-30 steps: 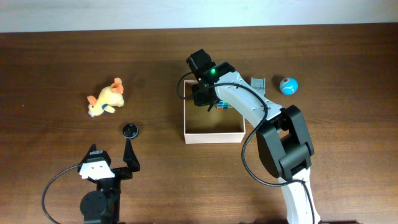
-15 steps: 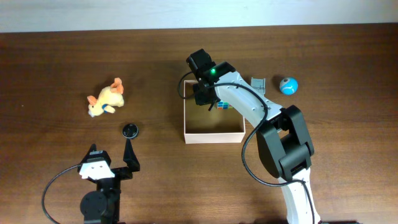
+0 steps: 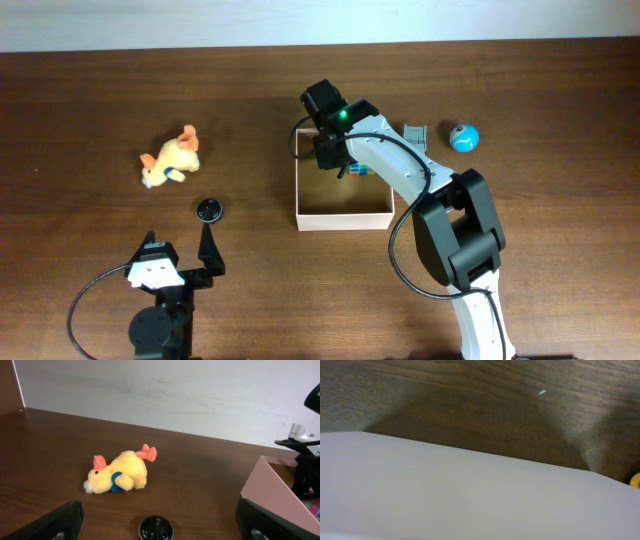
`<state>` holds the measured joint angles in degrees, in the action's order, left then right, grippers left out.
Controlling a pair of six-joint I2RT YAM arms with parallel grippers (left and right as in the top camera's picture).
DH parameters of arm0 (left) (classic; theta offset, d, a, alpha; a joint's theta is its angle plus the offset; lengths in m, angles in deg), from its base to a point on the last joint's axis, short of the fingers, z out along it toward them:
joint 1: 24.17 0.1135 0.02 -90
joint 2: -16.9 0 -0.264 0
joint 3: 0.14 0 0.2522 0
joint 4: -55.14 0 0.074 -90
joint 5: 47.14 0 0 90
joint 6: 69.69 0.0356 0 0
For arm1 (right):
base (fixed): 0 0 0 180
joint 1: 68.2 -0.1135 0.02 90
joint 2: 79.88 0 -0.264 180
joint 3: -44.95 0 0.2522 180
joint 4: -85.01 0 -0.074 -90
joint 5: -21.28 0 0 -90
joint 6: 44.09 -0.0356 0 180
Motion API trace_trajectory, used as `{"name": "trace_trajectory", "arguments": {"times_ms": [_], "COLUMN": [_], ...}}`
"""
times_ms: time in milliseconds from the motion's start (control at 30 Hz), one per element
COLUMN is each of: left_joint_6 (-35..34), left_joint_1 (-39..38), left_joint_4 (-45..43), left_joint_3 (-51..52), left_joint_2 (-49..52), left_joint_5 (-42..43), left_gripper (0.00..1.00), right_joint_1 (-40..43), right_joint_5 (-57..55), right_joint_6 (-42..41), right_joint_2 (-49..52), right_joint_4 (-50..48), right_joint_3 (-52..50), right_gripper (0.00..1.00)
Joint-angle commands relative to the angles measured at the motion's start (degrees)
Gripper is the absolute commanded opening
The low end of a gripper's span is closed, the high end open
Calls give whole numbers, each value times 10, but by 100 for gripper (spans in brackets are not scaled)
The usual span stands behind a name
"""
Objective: Pack container
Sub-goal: 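Lower the cube into the box and open the right gripper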
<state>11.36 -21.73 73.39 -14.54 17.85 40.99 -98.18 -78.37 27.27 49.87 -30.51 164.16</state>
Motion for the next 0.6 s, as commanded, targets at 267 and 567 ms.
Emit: {"name": "trace_trajectory", "arguments": {"times_ms": [267, 567], "left_joint_6": [9, 9], "left_joint_1": [3, 3], "left_joint_4": [3, 3], "left_joint_3": [1, 1], "left_joint_2": [1, 1], "left_joint_5": [7, 7], "left_gripper": [99, 99], "right_joint_1": [16, 16], "right_joint_5": [-16, -14], "right_joint_6": [4, 18], "right_joint_2": [9, 9], "right_joint_4": [8, -16], "right_joint_3": [-27, -27], "right_gripper": [13, 13]}}
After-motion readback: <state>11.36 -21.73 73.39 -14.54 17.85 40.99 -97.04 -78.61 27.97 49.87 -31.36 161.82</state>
